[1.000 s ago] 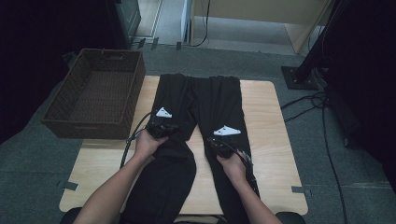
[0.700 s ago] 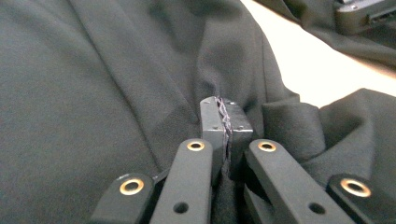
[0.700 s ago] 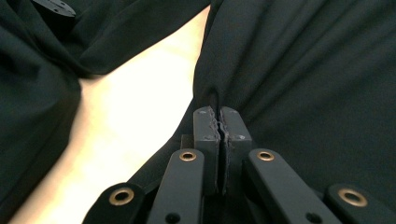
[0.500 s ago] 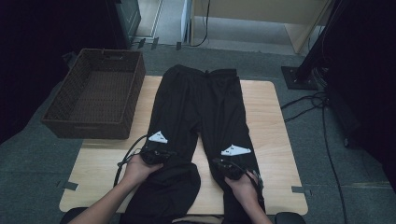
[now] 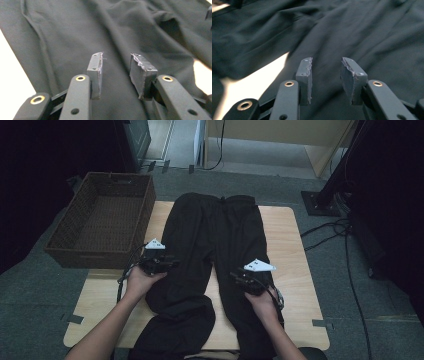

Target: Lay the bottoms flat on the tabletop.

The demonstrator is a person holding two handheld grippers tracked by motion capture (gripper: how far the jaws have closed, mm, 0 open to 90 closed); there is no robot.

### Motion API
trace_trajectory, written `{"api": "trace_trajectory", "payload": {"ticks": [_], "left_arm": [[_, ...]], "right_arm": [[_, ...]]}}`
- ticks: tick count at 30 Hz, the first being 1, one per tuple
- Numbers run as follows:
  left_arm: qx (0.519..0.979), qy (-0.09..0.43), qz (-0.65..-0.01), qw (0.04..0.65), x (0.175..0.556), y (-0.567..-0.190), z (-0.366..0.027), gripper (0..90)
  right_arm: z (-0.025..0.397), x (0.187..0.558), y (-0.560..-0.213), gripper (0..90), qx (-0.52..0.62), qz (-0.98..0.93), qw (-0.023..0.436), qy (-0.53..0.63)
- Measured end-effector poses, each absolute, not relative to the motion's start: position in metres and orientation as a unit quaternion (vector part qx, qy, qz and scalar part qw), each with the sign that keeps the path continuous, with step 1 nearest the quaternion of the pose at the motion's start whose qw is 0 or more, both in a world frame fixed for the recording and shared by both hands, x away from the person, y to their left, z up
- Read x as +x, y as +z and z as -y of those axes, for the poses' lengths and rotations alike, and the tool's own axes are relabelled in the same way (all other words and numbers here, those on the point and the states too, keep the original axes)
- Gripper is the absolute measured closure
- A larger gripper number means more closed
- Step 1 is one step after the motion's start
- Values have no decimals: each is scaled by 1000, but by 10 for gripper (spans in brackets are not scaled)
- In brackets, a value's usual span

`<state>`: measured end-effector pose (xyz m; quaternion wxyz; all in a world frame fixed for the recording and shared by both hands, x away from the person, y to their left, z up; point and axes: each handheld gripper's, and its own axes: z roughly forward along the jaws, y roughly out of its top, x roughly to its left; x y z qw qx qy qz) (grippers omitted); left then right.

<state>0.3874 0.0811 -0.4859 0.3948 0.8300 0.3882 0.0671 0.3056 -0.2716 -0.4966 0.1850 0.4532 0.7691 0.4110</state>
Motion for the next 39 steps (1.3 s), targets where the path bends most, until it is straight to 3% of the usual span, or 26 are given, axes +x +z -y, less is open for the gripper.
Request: {"api": "trace_trajectory", "payload": {"ticks": [9, 17, 22, 26, 30, 39], "left_arm": [[843, 92, -383, 368, 411, -505, -67, 583], [844, 99, -373, 373, 411, -511, -65, 633], [843, 86, -370, 380, 408, -512, -65, 733], [840, 68, -375, 387, 404, -514, -68, 893], [842, 62, -369, 388, 395, -514, -67, 900], [848, 5, -363, 386, 356, -512, -62, 881]], "right_arm": [[273, 369, -511, 531, 479, -761, 204, 387], [270, 386, -521, 514, 483, -766, 215, 366], [271, 386, -522, 586, 486, -765, 212, 365], [275, 379, -521, 754, 504, -754, 219, 358], [277, 369, -522, 830, 499, -754, 225, 362], [288, 335, -519, 830, 507, -757, 202, 359]]}}
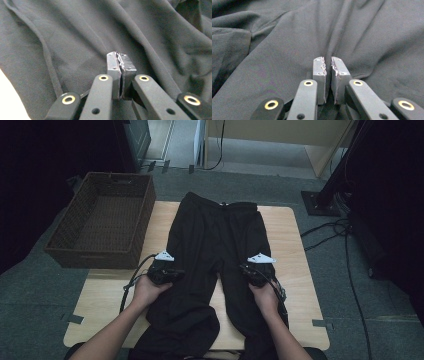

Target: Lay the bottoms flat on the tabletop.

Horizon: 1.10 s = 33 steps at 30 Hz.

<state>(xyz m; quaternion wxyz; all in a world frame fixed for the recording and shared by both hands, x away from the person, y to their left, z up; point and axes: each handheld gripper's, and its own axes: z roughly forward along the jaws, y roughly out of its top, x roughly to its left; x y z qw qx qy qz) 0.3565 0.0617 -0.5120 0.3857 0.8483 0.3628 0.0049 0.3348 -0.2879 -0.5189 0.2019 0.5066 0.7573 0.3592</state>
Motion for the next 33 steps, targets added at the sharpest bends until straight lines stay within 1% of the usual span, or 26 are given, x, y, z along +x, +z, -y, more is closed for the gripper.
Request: {"api": "trace_trajectory", "payload": {"ticks": [5, 7, 9, 10, 13, 14, 15, 16, 18, 20, 21, 22, 26, 31, 33], "left_arm": [[845, -5, -368, 388, 340, -512, -63, 869], [852, 7, -361, 380, 336, -510, -60, 866], [849, 15, -359, 387, 339, -506, -60, 857], [849, 15, -359, 387, 339, -506, -60, 852], [849, 59, -349, 393, 359, -495, -59, 820], [849, 59, -349, 393, 359, -495, -59, 811], [848, 63, -349, 393, 366, -492, -60, 811], [842, 71, -355, 399, 380, -487, -62, 802], [841, 70, -356, 402, 393, -487, -61, 801], [843, 67, -356, 397, 400, -488, -60, 787], [851, 83, -348, 385, 410, -492, -57, 784], [852, 88, -347, 383, 414, -494, -56, 784], [856, 90, -351, 369, 425, -501, -55, 788], [862, 90, -350, 355, 429, -508, -56, 792], [860, 98, -352, 356, 429, -508, -57, 800]], "right_arm": [[291, 313, -517, 831, 498, -768, 191, 355], [292, 308, -516, 816, 498, -770, 184, 355], [293, 308, -516, 800, 493, -772, 181, 358], [294, 310, -516, 786, 489, -772, 185, 361], [294, 320, -513, 734, 483, -761, 204, 383], [294, 320, -513, 734, 483, -761, 204, 383], [293, 325, -512, 713, 484, -763, 198, 380], [293, 336, -511, 707, 479, -766, 208, 376], [294, 344, -511, 701, 479, -763, 216, 375], [294, 348, -510, 696, 484, -760, 214, 377], [295, 360, -511, 691, 485, -763, 207, 374], [294, 363, -511, 691, 484, -764, 208, 371], [292, 374, -513, 691, 481, -771, 209, 361], [290, 380, -514, 690, 484, -773, 205, 354], [290, 383, -515, 668, 484, -774, 205, 353]]}}
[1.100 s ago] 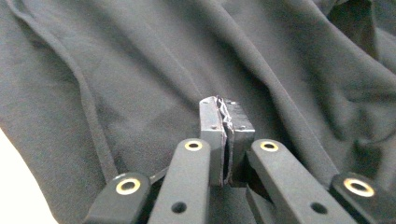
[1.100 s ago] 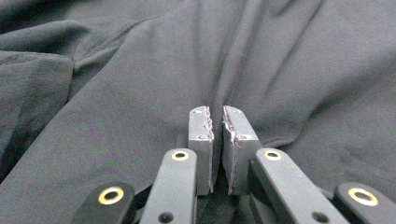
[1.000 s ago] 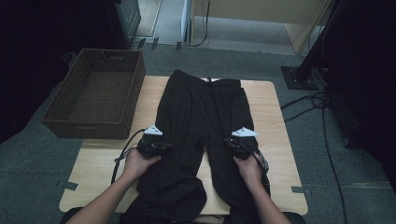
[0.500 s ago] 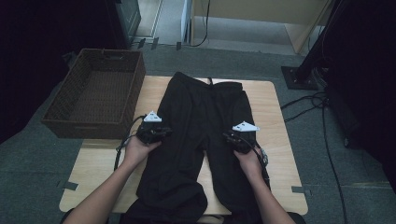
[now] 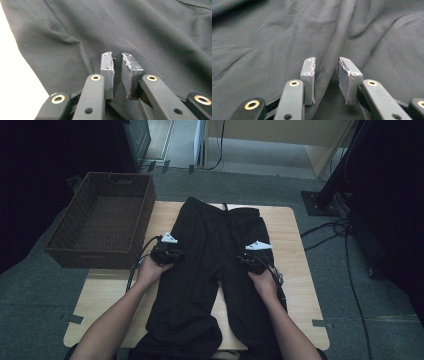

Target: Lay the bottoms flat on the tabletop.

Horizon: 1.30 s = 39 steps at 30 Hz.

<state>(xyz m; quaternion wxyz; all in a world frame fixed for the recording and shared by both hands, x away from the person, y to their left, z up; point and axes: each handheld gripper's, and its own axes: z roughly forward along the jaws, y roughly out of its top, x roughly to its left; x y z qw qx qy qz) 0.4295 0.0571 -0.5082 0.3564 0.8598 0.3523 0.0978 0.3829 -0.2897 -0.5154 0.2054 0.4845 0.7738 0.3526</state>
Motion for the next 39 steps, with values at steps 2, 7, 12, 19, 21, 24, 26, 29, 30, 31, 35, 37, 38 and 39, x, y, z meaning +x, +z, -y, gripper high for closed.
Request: {"api": "trace_trajectory", "payload": {"ticks": [2, 7, 12, 19, 21, 24, 26, 29, 30, 31, 35, 37, 38, 39], "left_arm": [[859, 92, -354, 359, 430, -508, -58, 782], [857, 74, -359, 362, 425, -508, -61, 740], [860, 67, -351, 365, 410, -508, -65, 741], [859, 54, -349, 371, 380, -509, -66, 731], [858, 51, -349, 374, 373, -509, -65, 716], [853, 44, -353, 383, 364, -510, -64, 698], [856, 63, -345, 379, 356, -510, -60, 651], [857, 62, -344, 378, 353, -510, -57, 620], [856, 60, -345, 381, 353, -510, -57, 608], [854, 59, -347, 383, 353, -510, -57, 601], [854, 52, -351, 381, 354, -509, -57, 573], [854, 43, -356, 377, 353, -508, -59, 555], [852, 33, -361, 379, 352, -505, -61, 523], [851, 28, -361, 381, 351, -503, -62, 514]], "right_arm": [[289, 384, -517, 620, 480, -777, 211, 348], [294, 384, -521, 538, 488, -765, 208, 364], [295, 382, -522, 436, 486, -767, 211, 363], [295, 380, -522, 393, 479, -771, 208, 364], [295, 376, -522, 393, 476, -774, 205, 365], [299, 369, -522, 393, 478, -772, 208, 363], [303, 367, -522, 396, 479, -772, 207, 363], [304, 364, -522, 396, 481, -772, 206, 362], [304, 363, -522, 394, 481, -771, 207, 363], [304, 362, -522, 393, 479, -772, 206, 363], [304, 362, -522, 359, 482, -771, 209, 361], [304, 362, -522, 345, 483, -771, 209, 360], [303, 363, -523, 333, 487, -768, 209, 358], [303, 363, -522, 331, 488, -768, 208, 358]]}}
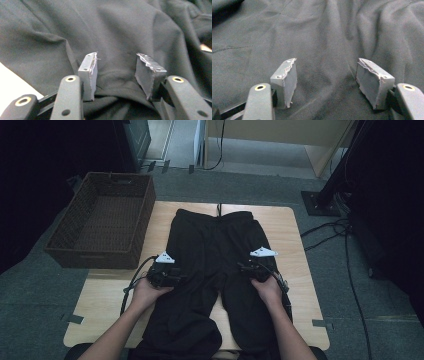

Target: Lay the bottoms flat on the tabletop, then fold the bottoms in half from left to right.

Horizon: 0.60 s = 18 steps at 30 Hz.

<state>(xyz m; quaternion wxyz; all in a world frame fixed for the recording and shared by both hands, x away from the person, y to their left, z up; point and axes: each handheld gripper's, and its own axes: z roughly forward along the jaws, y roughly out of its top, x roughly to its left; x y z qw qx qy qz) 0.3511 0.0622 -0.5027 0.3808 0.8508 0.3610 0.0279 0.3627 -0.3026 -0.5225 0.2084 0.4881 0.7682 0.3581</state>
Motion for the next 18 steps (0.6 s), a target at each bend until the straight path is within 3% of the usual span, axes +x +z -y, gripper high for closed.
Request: {"api": "trace_trajectory", "payload": {"ticks": [6, 8, 18], "left_arm": [[848, 30, -360, 388, 347, -497, -68, 472], [850, 34, -361, 383, 345, -496, -70, 460], [844, 30, -372, 384, 340, -495, -79, 449]], "right_arm": [[299, 368, -521, 366, 492, -766, 202, 360], [295, 371, -517, 363, 506, -761, 179, 365], [273, 389, -497, 374, 482, -768, 180, 381]]}}
